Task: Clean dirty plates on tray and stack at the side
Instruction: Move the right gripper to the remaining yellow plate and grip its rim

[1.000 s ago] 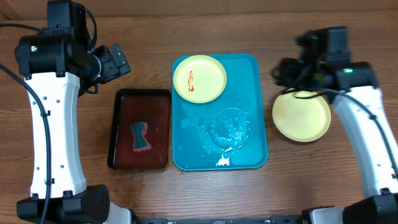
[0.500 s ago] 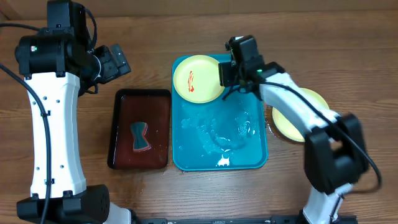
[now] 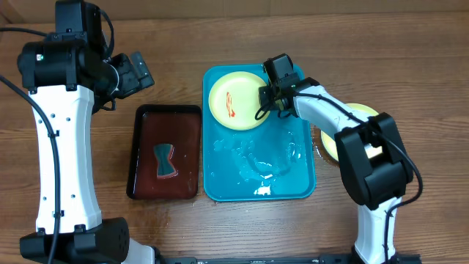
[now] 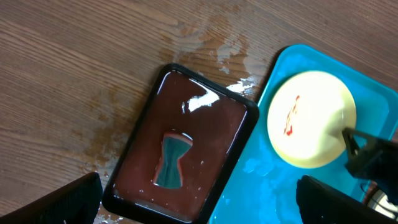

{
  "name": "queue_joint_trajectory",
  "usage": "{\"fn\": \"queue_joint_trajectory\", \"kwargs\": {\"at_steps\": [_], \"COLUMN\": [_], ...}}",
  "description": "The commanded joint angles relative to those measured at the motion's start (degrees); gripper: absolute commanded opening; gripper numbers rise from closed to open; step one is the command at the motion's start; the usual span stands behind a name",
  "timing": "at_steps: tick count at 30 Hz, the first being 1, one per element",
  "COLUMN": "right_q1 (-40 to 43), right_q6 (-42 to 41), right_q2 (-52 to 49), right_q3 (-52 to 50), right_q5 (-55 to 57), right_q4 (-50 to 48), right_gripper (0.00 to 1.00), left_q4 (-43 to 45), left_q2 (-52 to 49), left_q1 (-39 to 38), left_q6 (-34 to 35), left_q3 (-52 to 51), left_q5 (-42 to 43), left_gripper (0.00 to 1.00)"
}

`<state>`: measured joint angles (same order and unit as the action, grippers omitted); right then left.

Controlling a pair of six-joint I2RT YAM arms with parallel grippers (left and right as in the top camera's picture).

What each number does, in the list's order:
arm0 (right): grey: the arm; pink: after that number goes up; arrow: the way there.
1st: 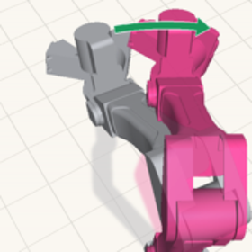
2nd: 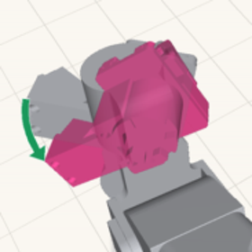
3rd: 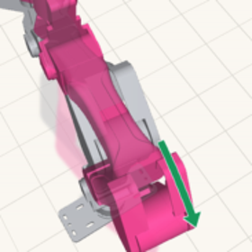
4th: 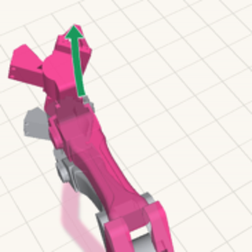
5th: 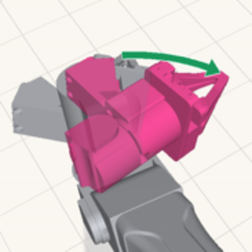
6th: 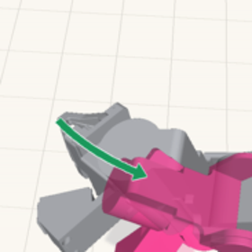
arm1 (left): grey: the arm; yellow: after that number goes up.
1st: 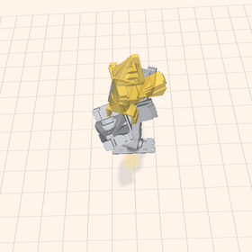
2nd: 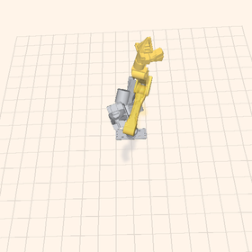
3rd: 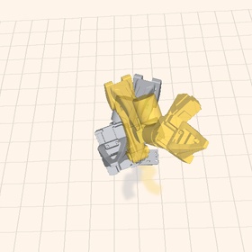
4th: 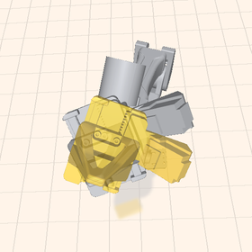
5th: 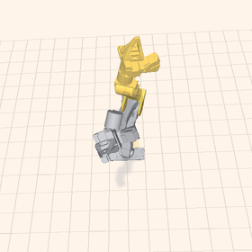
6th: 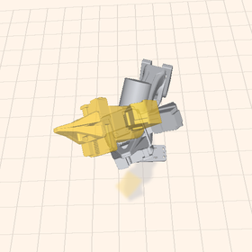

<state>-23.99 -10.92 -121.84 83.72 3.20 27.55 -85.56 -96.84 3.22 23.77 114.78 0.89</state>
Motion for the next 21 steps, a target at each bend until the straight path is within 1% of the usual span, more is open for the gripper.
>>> {"fn": "queue_joint_trajectory", "kwargs": {"at_steps": [1, 3, 7, 9, 12, 14, 16, 18, 21], "right_q1": [0.3, 0.3, 0.3, 0.3, 0.3, 0.3, 0.2, 0.2, 0.2], "right_q6": [-1.1, -1.1, -1.1, -1.7, -6.4, -11.4, -16.6, -21.4, -25.9], "right_q2": [7.8, 12.4, 21.6, 24.0, 25.1, 24.7, 24.6, 24.6, 24.6], "right_q3": [1.1, 1.1, 1.1, 1.1, 1.0, -0.7, -4.3, -9.4, -18.2], "right_q5": [1.2, 1.2, 1.2, 1.2, 1.2, 1.2, 1.2, 1.2, 1.2], "right_q4": [5.7, 9.7, 22.0, 27.3, 34.7, 37.5, 36.3, 32.1, 21.2], "right_gripper": [0.04, 0.04, 0.04, 0.04, 0.04, 0.04, 0.04, 0.04, 0.04], "left_q4": [0.1, 0.1, 0.1, 0.1, 0.1, 0.1, 0.1, 0.1, 0.1], "left_q2": [1.2, 1.2, 1.2, 1.2, 1.2, 1.2, 1.2, 1.2, 1.2], "left_q1": [0.2, 0.2, 0.2, 0.2, 0.2, 0.2, 0.2, 0.2, 0.2], "left_q6": [-0.7, -0.7, -0.7, -0.7, -0.7, -0.7, -0.7, -0.7, -0.7], "left_q3": [1.1, 1.1, 1.1, 1.1, 1.1, 1.1, 1.1, 1.1, 1.1], "left_q5": [0.0, 0.0, 0.0, 0.0, 0.0, 0.0, 0.0, 0.0, 0.1], "left_gripper": [1.00, 1.00, 1.00, 1.00, 1.00, 1.00, 1.00, 1.00, 1.00]}}
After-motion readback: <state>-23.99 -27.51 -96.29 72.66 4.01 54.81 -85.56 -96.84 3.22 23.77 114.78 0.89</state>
